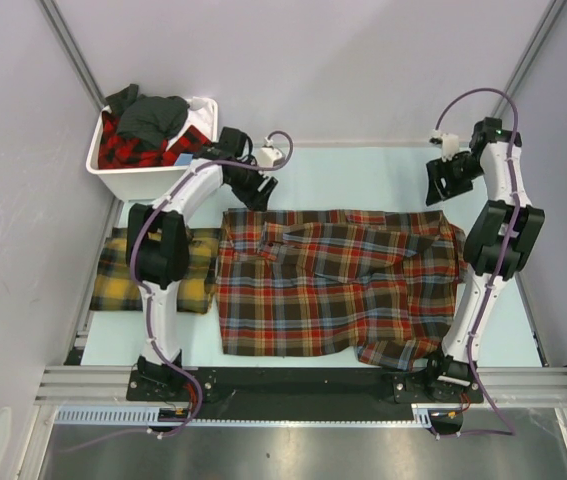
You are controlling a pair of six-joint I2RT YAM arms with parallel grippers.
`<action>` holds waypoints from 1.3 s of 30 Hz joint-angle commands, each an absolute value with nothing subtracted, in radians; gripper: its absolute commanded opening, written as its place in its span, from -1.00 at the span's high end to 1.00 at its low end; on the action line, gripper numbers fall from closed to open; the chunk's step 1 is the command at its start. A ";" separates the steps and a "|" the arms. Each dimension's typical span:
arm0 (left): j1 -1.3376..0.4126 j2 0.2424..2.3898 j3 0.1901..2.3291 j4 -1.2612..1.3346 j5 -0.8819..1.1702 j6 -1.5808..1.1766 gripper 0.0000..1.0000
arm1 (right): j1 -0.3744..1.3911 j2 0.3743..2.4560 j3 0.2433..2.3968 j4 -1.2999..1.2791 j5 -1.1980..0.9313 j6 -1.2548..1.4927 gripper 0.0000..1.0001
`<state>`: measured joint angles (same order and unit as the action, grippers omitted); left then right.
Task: Fold and stack the long sleeve shirts
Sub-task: Fold the shirt
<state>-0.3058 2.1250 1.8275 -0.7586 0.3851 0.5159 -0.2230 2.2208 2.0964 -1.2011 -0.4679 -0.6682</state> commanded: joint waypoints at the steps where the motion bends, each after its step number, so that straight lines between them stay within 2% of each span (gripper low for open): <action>1: -0.296 2.223 1.999 -0.888 0.351 0.701 -0.39 | -0.206 2.275 2.163 -1.099 -0.384 -0.722 -0.27; 13: -0.272 2.339 2.054 -0.907 0.256 0.793 -0.37 | -0.175 2.375 2.126 -0.969 -0.316 -0.854 -0.31; 21: -0.256 2.362 2.046 -0.928 0.226 0.821 -0.38 | -0.152 2.336 1.935 -0.957 -0.288 -0.971 -0.24; 24: -0.252 2.371 2.048 -0.928 0.221 0.819 -0.36 | -0.152 2.322 1.893 -0.951 -0.265 -0.999 -0.13; 25: -0.250 2.373 2.048 -0.928 0.222 0.819 -0.33 | -0.152 2.319 1.890 -0.945 -0.262 -0.999 0.02; 27: -0.252 2.378 2.051 -0.930 0.222 0.819 -0.19 | -0.152 2.318 1.894 -0.940 -0.261 -0.996 0.18; 29: -0.252 2.379 2.051 -0.928 0.224 0.818 -0.04 | -0.149 2.318 1.899 -0.934 -0.258 -0.991 0.54; 30: -0.252 2.378 2.051 -0.931 0.229 0.816 0.12 | -0.147 2.318 1.905 -0.931 -0.252 -0.989 0.69; 31: -0.250 2.373 2.048 -0.936 0.233 0.821 0.21 | -0.146 2.319 1.913 -0.933 -0.245 -0.985 1.00; 35: -0.252 2.359 2.040 -0.949 0.244 0.838 0.55 | -0.144 2.301 1.924 -0.913 -0.236 -0.970 1.00; 36: -0.250 2.356 2.046 -0.953 0.248 0.833 0.76 | -0.147 2.295 1.924 -0.896 -0.233 -0.956 1.00; 38: -0.252 2.345 2.075 -0.950 0.258 0.807 1.00 | -0.153 2.273 1.927 -0.824 -0.226 -0.898 1.00; 39: -0.250 2.341 2.089 -0.946 0.262 0.799 1.00 | -0.159 2.266 1.933 -0.796 -0.215 -0.879 1.00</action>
